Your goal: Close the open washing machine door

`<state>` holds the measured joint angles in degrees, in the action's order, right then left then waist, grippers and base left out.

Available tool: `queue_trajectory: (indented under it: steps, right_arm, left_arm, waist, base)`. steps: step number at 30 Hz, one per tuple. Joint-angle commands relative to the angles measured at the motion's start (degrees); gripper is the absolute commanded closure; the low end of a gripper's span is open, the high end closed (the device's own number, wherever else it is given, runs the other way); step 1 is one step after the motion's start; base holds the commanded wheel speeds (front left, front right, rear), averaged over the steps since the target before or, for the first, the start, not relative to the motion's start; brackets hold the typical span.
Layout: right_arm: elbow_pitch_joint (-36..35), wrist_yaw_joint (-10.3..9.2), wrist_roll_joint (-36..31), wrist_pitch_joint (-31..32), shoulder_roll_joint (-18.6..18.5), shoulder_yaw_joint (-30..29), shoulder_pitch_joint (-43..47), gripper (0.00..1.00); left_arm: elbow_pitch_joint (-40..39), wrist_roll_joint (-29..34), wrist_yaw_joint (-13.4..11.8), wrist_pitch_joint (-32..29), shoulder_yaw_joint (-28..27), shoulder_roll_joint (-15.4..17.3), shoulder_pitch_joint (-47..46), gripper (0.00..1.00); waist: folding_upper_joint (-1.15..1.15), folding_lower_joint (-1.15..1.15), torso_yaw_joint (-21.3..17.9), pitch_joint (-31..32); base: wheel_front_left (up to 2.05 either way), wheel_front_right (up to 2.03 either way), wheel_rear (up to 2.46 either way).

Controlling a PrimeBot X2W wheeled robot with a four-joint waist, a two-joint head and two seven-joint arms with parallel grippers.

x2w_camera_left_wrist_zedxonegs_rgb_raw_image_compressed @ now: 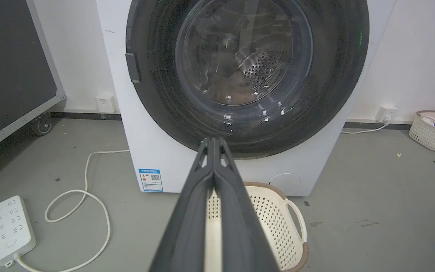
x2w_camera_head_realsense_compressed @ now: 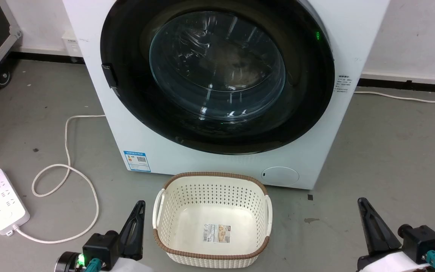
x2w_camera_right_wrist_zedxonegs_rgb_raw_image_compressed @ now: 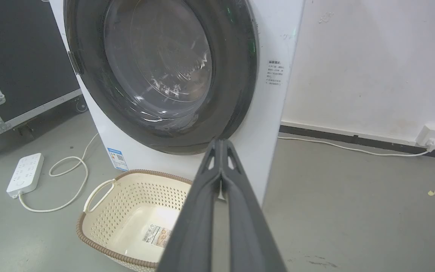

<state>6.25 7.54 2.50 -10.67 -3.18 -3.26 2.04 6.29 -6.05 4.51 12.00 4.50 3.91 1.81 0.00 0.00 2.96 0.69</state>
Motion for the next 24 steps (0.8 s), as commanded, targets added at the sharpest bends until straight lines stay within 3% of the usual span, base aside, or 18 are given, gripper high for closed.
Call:
queue_trajectory:
  steps: [1, 24]
  right_arm:
    - [-0.6, -0.01, -0.2, 0.2, 0.1, 0.2, -0.4, 1.0]
    - [-1.8, -0.02, -0.7, 2.5, 0.1, 0.9, -0.7, 1.0]
  left_arm:
    - [-0.3, 0.5, -0.4, -0.4, -0.3, -0.2, -0.3, 1.0]
    - [-1.7, 1.8, -1.3, -3.0, -1.2, -0.4, -0.7, 1.0]
  waist:
    - [0.0, 0.0, 0.0, 0.0]
    - [0.0, 0.0, -0.7, -0.2]
  base:
    - [0.0, 0.0, 0.0]
    - [0.0, 0.0, 0.0]
